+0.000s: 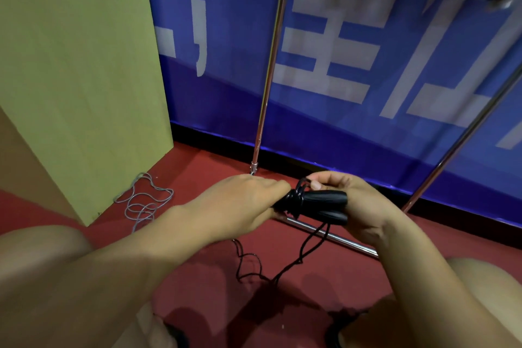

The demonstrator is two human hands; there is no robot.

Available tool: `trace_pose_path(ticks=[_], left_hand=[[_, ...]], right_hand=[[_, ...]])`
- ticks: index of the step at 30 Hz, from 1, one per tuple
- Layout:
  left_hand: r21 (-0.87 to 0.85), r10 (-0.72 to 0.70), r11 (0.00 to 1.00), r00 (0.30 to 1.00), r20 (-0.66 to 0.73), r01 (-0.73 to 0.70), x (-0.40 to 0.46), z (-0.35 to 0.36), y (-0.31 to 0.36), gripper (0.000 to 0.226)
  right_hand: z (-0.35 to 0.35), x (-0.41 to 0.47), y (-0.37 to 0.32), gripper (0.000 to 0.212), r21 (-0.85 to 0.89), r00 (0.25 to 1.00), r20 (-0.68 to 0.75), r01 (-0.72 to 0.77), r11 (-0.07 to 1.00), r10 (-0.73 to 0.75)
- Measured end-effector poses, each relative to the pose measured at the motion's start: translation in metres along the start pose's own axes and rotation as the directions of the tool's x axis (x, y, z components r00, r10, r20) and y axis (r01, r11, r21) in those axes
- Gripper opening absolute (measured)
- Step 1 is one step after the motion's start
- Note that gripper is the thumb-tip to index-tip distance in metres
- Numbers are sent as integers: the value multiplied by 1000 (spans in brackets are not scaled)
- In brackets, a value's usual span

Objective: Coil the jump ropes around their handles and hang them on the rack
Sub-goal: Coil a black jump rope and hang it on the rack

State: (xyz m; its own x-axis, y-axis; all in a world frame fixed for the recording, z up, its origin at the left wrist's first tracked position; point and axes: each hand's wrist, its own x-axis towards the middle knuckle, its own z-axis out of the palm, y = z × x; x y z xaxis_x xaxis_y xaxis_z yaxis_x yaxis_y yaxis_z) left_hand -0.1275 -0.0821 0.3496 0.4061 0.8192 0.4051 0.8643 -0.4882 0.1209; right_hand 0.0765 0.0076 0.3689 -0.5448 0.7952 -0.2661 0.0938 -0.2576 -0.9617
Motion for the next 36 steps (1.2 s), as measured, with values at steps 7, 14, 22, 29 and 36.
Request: trace_pose_path(ticks=[7,14,22,29,36], left_hand=[[-31,-47,999,993,-105,44,-3,-6,-2,27],[-218,-367,919,913,-178,327,1,-14,3,20],[-223,-596,799,783,-177,558,4,-14,-8,29],[-272,-698,709,702,-138,651,4,-19,-11,27],[-334,-757,632,649,-73,699,7,-19,-20,23]], right_hand=[[7,-7,-4,13,-127,998,58,39,991,-31],[14,-2,3,22,-104,995,-1,95,990,-95],[24,-2,12,13,-305,984,46,178,936,-172],[22,-5,11,20,-551,957,42,262,793,-287],[26,-12,11,29,-629,896,151,413,658,-418]])
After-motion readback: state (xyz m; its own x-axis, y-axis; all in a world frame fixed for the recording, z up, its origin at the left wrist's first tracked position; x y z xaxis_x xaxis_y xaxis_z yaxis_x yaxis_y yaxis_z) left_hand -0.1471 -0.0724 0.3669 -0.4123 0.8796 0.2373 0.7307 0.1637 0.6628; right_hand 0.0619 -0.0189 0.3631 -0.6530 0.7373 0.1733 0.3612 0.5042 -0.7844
